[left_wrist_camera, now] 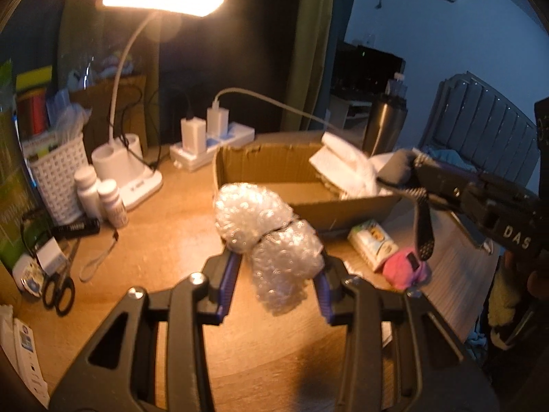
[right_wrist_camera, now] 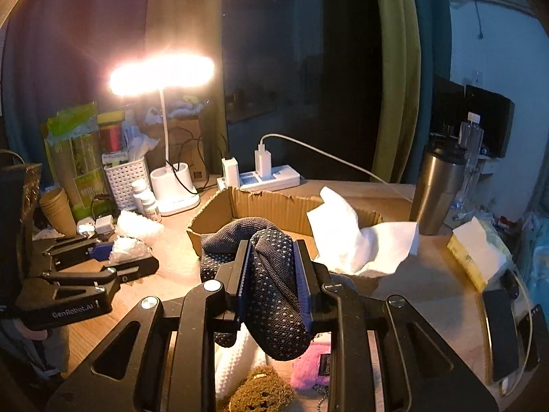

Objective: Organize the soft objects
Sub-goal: 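Carry the glove with the right tool while the left tool carries the bubble wrap over the box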

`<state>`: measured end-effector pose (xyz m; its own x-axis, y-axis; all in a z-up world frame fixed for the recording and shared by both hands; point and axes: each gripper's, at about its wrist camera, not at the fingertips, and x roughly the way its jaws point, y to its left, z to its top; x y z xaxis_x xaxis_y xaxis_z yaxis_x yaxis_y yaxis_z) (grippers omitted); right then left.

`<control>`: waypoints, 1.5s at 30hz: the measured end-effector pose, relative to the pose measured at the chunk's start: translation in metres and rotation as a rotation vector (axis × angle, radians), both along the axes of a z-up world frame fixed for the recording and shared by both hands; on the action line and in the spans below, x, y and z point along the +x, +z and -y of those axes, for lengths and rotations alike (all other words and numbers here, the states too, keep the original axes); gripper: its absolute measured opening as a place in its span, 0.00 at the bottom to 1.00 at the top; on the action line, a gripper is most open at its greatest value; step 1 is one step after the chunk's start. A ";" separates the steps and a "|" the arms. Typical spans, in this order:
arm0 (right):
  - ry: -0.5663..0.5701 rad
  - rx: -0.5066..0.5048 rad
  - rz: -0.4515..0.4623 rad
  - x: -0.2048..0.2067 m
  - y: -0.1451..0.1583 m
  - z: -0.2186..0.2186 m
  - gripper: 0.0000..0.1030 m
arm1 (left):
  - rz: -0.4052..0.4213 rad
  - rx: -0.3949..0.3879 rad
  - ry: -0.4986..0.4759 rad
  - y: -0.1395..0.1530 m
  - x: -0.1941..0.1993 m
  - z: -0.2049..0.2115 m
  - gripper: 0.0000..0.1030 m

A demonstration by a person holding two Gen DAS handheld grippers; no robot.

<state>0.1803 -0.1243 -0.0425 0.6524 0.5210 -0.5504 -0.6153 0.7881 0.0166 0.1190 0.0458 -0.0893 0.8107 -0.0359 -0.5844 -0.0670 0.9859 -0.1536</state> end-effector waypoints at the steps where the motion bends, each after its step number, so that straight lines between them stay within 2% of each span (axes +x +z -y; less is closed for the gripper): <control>1: -0.001 0.001 0.005 0.000 0.002 0.000 0.25 | 0.013 0.004 -0.007 0.004 -0.001 0.000 0.39; 12: -0.006 0.010 0.058 0.000 0.020 -0.003 0.25 | 0.123 0.038 -0.040 0.043 0.004 0.003 0.39; 30: -0.020 0.022 0.153 0.018 0.055 -0.015 0.25 | 0.260 0.087 -0.081 0.095 0.020 -0.004 0.39; 37: -0.021 0.044 0.193 0.027 0.068 -0.021 0.25 | 0.308 0.087 -0.067 0.108 0.028 -0.010 0.39; 45: -0.018 0.055 0.207 0.036 0.068 -0.030 0.25 | 0.360 0.074 -0.036 0.110 0.038 -0.017 0.39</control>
